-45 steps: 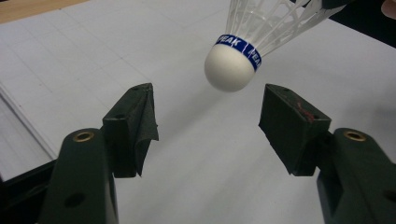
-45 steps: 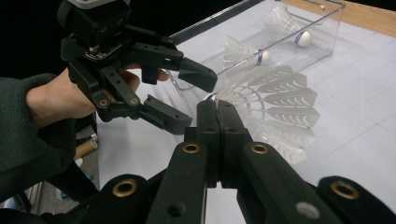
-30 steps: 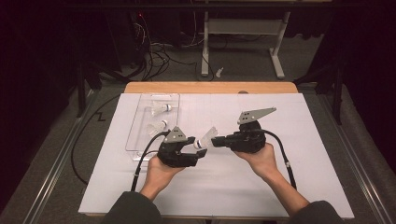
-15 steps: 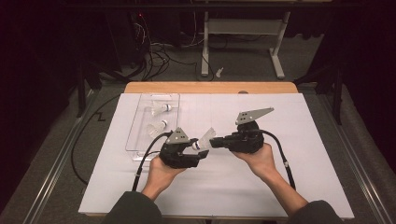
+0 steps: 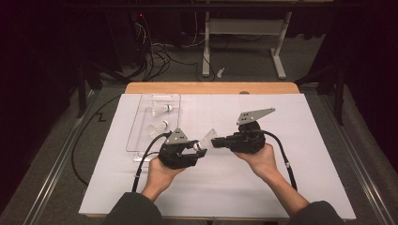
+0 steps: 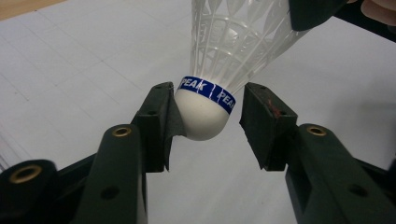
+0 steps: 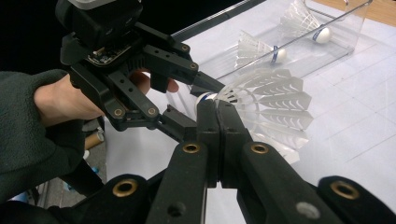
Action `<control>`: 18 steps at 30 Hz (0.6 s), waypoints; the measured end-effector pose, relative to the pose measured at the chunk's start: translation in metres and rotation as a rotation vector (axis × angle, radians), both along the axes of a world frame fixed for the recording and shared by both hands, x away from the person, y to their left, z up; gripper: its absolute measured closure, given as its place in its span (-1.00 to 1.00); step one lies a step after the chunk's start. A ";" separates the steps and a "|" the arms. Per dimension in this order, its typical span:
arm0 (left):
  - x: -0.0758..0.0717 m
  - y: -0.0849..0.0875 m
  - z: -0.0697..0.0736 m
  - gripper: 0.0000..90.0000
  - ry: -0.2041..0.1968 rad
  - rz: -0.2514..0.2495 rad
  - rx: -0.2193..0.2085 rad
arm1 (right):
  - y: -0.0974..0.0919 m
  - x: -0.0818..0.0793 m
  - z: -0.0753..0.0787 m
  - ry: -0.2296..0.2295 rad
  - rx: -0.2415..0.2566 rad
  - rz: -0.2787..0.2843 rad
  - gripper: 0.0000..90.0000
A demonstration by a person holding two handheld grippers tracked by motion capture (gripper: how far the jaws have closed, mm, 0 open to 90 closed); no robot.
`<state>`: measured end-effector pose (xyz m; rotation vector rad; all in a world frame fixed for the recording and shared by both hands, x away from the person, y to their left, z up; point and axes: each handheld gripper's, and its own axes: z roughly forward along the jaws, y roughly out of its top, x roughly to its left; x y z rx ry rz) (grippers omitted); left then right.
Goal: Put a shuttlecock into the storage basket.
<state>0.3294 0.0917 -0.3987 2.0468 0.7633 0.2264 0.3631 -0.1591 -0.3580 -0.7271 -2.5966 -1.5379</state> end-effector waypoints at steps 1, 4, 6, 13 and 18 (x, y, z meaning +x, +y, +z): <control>0.000 0.000 0.000 0.27 0.001 0.002 0.003 | 0.000 0.000 0.000 -0.001 -0.001 -0.001 1.00; 0.000 0.000 0.000 0.33 0.005 0.003 0.011 | 0.000 0.000 0.000 -0.002 -0.003 -0.002 1.00; 0.000 0.000 0.000 0.36 0.007 0.004 0.014 | 0.000 0.000 0.000 -0.002 -0.005 -0.003 1.00; -0.001 0.001 0.001 0.40 0.007 0.004 0.027 | 0.000 -0.001 -0.001 -0.008 -0.007 -0.008 1.00; 0.000 0.001 0.000 0.38 0.006 -0.002 0.022 | 0.001 -0.001 0.000 -0.007 -0.008 0.002 1.00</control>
